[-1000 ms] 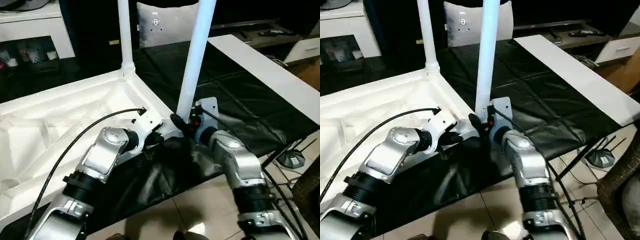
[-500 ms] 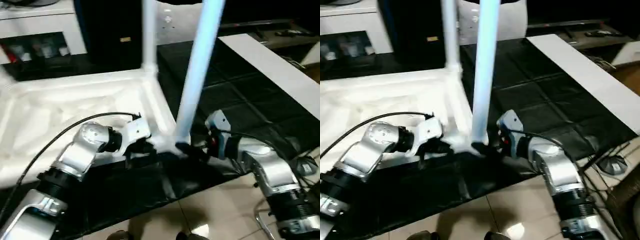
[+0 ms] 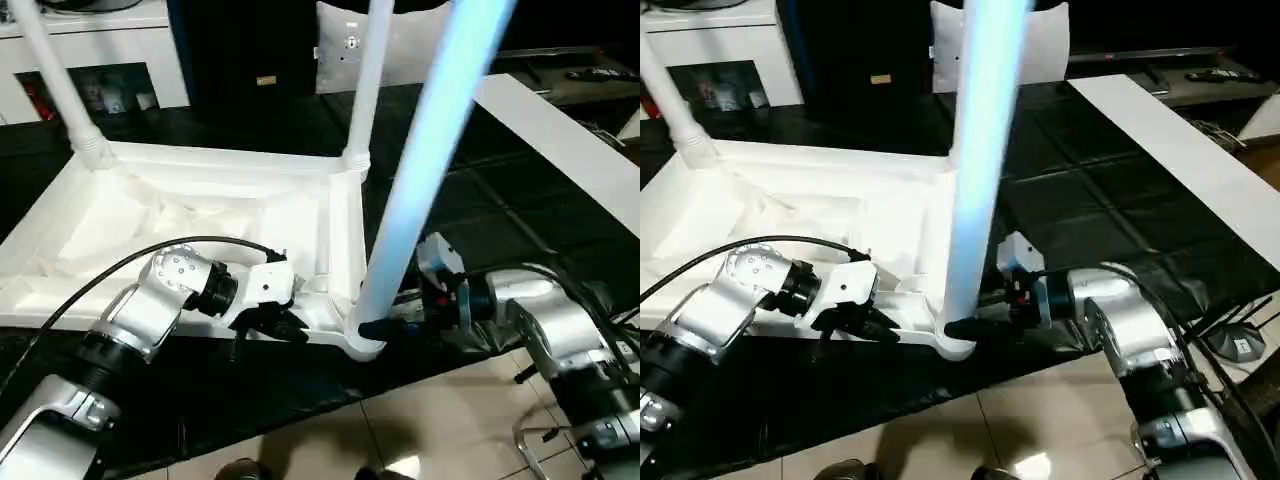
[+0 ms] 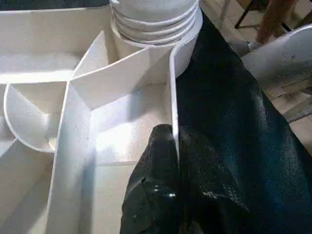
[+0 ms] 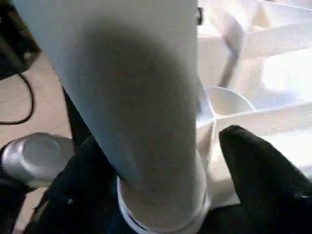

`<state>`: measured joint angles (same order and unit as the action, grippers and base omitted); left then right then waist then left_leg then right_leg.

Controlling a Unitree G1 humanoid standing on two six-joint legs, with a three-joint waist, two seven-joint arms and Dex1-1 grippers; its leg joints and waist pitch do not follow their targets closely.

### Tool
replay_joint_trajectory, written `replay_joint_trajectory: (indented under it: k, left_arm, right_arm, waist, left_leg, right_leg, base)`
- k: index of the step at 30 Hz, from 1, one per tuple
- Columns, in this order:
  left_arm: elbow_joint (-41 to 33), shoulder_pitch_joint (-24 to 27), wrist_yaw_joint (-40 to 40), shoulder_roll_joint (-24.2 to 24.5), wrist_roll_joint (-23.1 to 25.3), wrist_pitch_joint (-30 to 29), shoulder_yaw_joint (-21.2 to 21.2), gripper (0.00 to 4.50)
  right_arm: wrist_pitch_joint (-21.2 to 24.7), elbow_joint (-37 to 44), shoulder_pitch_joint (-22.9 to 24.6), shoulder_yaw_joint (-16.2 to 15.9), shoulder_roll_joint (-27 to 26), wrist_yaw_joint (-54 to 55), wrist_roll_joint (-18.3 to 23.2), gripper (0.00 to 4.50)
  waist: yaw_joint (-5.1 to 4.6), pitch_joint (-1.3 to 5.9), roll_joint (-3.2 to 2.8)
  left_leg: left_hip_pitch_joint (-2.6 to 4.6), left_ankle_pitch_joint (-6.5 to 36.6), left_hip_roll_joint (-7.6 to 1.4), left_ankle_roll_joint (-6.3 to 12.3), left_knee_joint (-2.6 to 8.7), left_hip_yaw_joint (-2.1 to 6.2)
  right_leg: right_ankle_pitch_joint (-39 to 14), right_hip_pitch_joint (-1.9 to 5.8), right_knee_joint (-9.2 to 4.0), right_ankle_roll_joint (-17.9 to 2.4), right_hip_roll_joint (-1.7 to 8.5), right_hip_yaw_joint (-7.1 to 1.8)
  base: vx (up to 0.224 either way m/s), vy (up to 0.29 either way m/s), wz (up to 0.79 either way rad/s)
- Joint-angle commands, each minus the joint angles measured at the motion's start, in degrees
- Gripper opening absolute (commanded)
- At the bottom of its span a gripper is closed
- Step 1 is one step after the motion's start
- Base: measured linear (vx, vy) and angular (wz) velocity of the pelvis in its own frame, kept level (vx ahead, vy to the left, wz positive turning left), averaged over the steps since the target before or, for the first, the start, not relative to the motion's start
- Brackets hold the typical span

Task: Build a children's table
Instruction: Rotate leg to tighten

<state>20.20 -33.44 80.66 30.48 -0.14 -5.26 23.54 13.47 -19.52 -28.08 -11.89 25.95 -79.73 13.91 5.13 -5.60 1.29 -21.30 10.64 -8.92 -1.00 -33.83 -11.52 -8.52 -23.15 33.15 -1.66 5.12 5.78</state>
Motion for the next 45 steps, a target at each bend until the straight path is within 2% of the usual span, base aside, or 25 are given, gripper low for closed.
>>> replay_joint_trajectory:
  k: [1,3,10,17,18,20,21,22,23,25,26,27,28,29,30,31,32,33,34,36,37,40,42,43,45]
  left_arm:
    - [-0.8,-1.3,3.2,0.1,-0.3,1.7,1.5,0.0]
    - [-0.6,-1.5,3.4,0.1,-0.2,1.9,1.5,0.0]
    - [0.6,-2.1,3.9,0.2,0.2,2.7,1.6,0.0]
    - [0.8,-2.1,4.0,0.1,0.0,2.6,1.6,0.0]
    - [0.6,-2.0,3.8,0.0,-0.3,2.1,1.3,0.0]
    - [-0.3,-1.7,2.8,-0.5,-1.1,0.0,0.5,0.0]
    - [-2.4,-1.1,-0.4,-1.4,-2.0,-5.0,-1.1,0.0]
    - [-3.1,-0.8,-1.7,-1.9,-2.4,-6.7,-1.8,0.0]
    - [-3.6,-0.6,-2.6,-2.3,-2.6,-7.8,-2.2,0.0]
    - [-5.2,0.1,-6.1,-3.6,-2.9,-11.1,-3.5,0.0]
    - [-5.2,0.1,-6.1,-3.6,-2.9,-11.1,-3.5,0.0]
    - [-6.4,0.7,-8.7,-4.7,-2.9,-13.4,-4.2,0.0]
    - [-6.4,0.7,-8.7,-4.7,-2.9,-13.4,-4.2,0.0]
    - [-7.3,1.0,-10.8,-5.6,-2.6,-15.1,-4.7,0.0]
    - [-7.3,1.0,-10.8,-5.6,-2.6,-15.1,-4.7,0.0]
    - [-8.1,1.3,-13.6,-6.9,-2.2,-17.1,-5.4,0.0]
    - [-9.0,1.5,-17.1,-8.4,-1.3,-19.4,-6.0,0.0]
    - [-9.0,1.5,-17.1,-8.4,-1.3,-19.4,-6.0,0.0]
    - [-9.6,1.3,-20.6,-10.3,-0.6,-21.9,-6.8,0.0]
    - [-10.7,0.6,-28.4,-14.4,0.8,-26.7,-8.5,0.0]
    - [-10.8,0.3,-31.1,-15.9,1.4,-27.9,-9.0,0.0]
    - [-10.6,-0.4,-35.9,-18.5,2.8,-29.2,-9.7,0.0]
    - [-10.7,-0.6,-37.2,-19.3,3.4,-29.5,-9.7,0.0]
    - [-10.9,-0.7,-37.6,-19.6,3.5,-29.8,-9.5,0.0]
    - [-10.6,-0.8,-37.5,-19.4,3.8,-29.4,-9.0,0.0]
  right_arm:
    - [-0.4,-1.0,-1.1,-0.8,0.6,-1.7,0.7,3.11]
    - [-0.4,-1.3,-1.3,-1.0,0.6,-2.3,0.6,3.02]
    - [-0.1,-2.2,-2.1,-1.7,0.4,-4.2,0.7,2.24]
    - [1.3,-2.0,-1.8,-1.9,0.3,-5.5,1.5,2.06]
    - [2.1,-1.5,-1.5,-1.6,0.0,-5.1,2.0,2.04]
    - [3.7,-0.3,-1.0,-0.8,-0.7,-3.3,2.8,2.03]
    - [7.4,2.1,0.0,0.3,-2.1,1.4,3.4,2.02]
    - [8.0,2.7,0.5,0.6,-2.9,3.7,3.2,2.02]
    - [8.4,3.2,0.7,0.8,-3.5,5.2,3.0,2.02]
    - [9.8,4.4,1.6,2.0,-6.2,11.4,2.5,2.02]
    - [9.8,4.4,1.6,2.0,-6.2,11.4,2.5,2.02]
    - [11.1,5.1,2.0,3.0,-8.8,16.5,2.1,2.02]
    - [11.1,5.1,2.0,3.0,-8.8,16.5,2.1,2.02]
    - [12.2,5.7,2.2,3.6,-10.7,20.1,1.7,2.02]
    - [12.2,5.7,2.2,3.6,-10.7,20.1,1.7,2.02]
    - [13.0,6.0,2.4,4.0,-12.7,24.1,0.7,2.02]
    - [14.1,6.3,2.5,4.2,-15.0,28.8,-0.7,2.02]
    - [14.1,6.3,2.5,4.2,-15.0,28.8,-0.7,2.02]
    - [14.9,6.2,2.2,4.2,-17.3,34.0,-2.8,2.02]
    - [17.3,5.9,1.2,5.2,-22.5,44.6,-5.5,2.02]
    - [18.0,5.6,0.9,5.8,-24.1,47.5,-5.8,2.02]
    - [17.8,4.7,0.6,7.3,-26.9,51.9,-5.6,2.02]
    - [16.6,4.6,0.9,7.6,-27.6,53.2,-5.4,2.02]
    - [16.0,4.8,1.1,7.8,-27.9,53.4,-5.4,2.69]
    - [15.0,5.0,1.3,8.1,-27.9,53.0,-5.1,2.71]
  waist:
    - [-0.33,4.3,0.15]
    - [-0.32,4.21,0.08]
    - [-0.29,4.1,0.06]
    - [-0.28,4.16,-0.01]
    - [-0.24,4.13,-0.23]
    - [-0.2,4.12,-0.16]
    - [-0.26,4.08,-0.11]
    - [-0.2,3.95,-0.24]
    - [-0.46,3.89,-0.12]
    - [-0.74,3.73,0.01]
    - [-0.74,3.73,0.01]
    - [-1.24,3.62,0.11]
    - [-1.82,3.56,0.13]
    - [-2.32,3.58,0.07]
    - [-2.32,3.58,0.07]
    - [-3.2,3.63,0.08]
    - [-3.39,3.62,0.18]
    - [-3.7,3.76,0.14]
    - [-3.85,3.76,0.27]
    - [-4.51,3.76,-0.06]
    - [-4.82,3.79,0.09]
    - [-4.72,4.03,-0.03]
    - [-4.59,4.2,-0.1]
    - [-4.34,4.21,-0.1]
    - [-4.15,4.27,-0.15]
  left_leg:
    - [1.26,11.0,-5.23,2.08,4.21,2.04]
    - [1.16,10.8,-5.21,2.33,4.21,2.04]
    - [1.28,12.3,-5.27,1.64,4.34,2.16]
    - [1.26,12.1,-5.27,1.52,4.32,2.16]
    - [1.28,12.1,-5.27,1.5,4.33,2.16]
    - [1.34,12.2,-5.32,1.42,4.37,2.15]
    - [1.36,12.5,-5.36,1.23,4.44,2.11]
    - [1.29,12.6,-5.35,0.92,4.5,2.27]
    - [1.26,12.9,-5.45,0.52,4.62,2.24]
    - [1.43,15.1,-5.02,-0.24,4.49,2.48]
    - [1.43,15.1,-5.02,-0.24,4.49,2.48]
    - [1.23,15.5,-5.0,-0.71,4.64,2.71]
    - [0.97,15.9,-4.94,-0.95,4.74,2.96]
    - [1.08,16.4,-4.92,-1.21,4.74,3.02]
    - [1.08,16.4,-4.92,-1.21,4.74,3.02]
    - [0.84,16.3,-4.85,-0.95,4.7,2.97]
    - [0.78,16.0,-4.79,-0.8,4.68,2.98]
    - [0.86,15.2,-4.78,-0.85,4.56,2.91]
    - [0.73,14.8,-4.58,-0.5,4.47,2.87]
    - [0.76,14.0,-4.67,-0.68,4.43,2.84]
    - [0.83,13.7,-4.59,-0.73,4.4,2.82]
    - [0.79,12.2,-4.48,0.02,4.22,2.68]
    - [0.7,10.4,-4.57,1.05,4.24,2.52]
    - [0.76,9.3,-4.53,1.86,4.16,2.35]
    - [0.65,9.0,-4.47,2.41,4.14,2.32]
  right_leg:
    - [-16.3,2.61,-3.14,-13.3,5.01,-3.99]
    - [-16.3,2.6,-3.13,-13.4,5.01,-3.97]
    - [-19.8,2.51,-3.55,-12.2,5.1,-3.98]
    - [-18.8,2.56,-3.38,-12.6,5.05,-3.96]
    - [-18.7,2.54,-3.38,-12.7,5.05,-3.98]
    - [-18.6,2.56,-3.38,-12.8,5.02,-3.98]
    - [-19.0,2.6,-3.4,-12.8,5.04,-4.03]
    - [-19.6,2.51,-3.47,-12.7,5.07,-4.01]
    - [-19.9,2.5,-3.44,-12.5,5.08,-4.13]
    - [-25.1,2.32,-4.18,-11.0,5.31,-4.02]
    - [-25.1,2.32,-4.18,-11.0,5.31,-4.02]
    - [-27.2,2.34,-4.4,-10.0,5.34,-3.98]
    - [-27.9,2.43,-4.49,-9.5,5.3,-3.81]
    - [-28.3,2.36,-4.56,-9.1,5.26,-3.76]
    - [-28.3,2.36,-4.56,-9.1,5.26,-3.76]
    - [-27.2,2.41,-4.43,-9.1,5.13,-3.89]
    - [-27.1,2.31,-4.54,-9.2,5.1,-3.85]
    - [-25.8,2.23,-4.36,-9.7,5.13,-3.91]
    - [-25.7,2.33,-4.51,-9.7,5.12,-3.88]
    - [-25.2,2.27,-4.21,-10.1,5.01,-3.91]
    - [-25.4,2.13,-4.53,-10.2,4.94,-3.83]
    - [-22.6,2.3,-4.41,-10.4,4.9,-3.87]
    - [-18.1,2.43,-3.97,-11.0,4.62,-3.92]
    - [-15.3,2.47,-3.71,-11.8,4.54,-3.94]
    - [-14.6,2.67,-3.64,-12.0,4.65,-3.93]
  base:
    - [0.0,0.0,0.0]
    - [0.0,0.0,0.0]
    - [0.0,0.0,0.0]
    - [0.0,0.0,0.0]
    - [0.0,0.0,0.0]
    - [0.0,0.0,0.0]
    - [0.0,0.0,0.0]
    - [0.0,0.0,0.0]
    - [0.0,0.0,0.0]
    - [0.0,0.0,0.0]
    - [0.0,0.0,0.0]
    - [0.0,0.0,0.0]
    - [0.0,0.0,0.0]
    - [0.0,0.0,0.0]
    - [0.0,0.0,0.0]
    - [0.0,0.0,0.0]
    - [0.0,0.0,0.0]
    - [0.0,0.0,0.0]
    - [0.0,0.0,0.0]
    - [0.0,0.0,0.0]
    - [0.0,0.0,0.0]
    - [0.0,0.0,0.0]
    - [0.0,0.0,0.0]
    - [0.0,0.0,0.0]
    - [0.0,0.0,0.0]
